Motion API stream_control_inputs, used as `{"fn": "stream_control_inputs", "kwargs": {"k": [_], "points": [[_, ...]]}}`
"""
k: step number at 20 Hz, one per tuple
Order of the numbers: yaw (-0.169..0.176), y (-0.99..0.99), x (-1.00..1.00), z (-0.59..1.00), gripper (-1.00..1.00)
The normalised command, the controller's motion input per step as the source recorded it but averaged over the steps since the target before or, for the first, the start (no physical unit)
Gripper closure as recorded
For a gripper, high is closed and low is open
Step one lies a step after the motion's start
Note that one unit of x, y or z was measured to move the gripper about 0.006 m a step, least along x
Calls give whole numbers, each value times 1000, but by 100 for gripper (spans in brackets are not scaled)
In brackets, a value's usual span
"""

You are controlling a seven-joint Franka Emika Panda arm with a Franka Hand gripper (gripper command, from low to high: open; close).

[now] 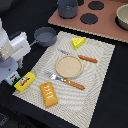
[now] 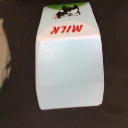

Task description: Interact with the objects in diverse but meaningful ways.

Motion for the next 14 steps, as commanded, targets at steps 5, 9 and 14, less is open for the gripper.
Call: {"fn": "stream_control_inputs", "kwargs": {"k": [5, 9, 14], "points": [[0, 109, -353, -215, -100], [0, 96, -396, -265, -100], [0, 99, -413, -282, -100]]}}
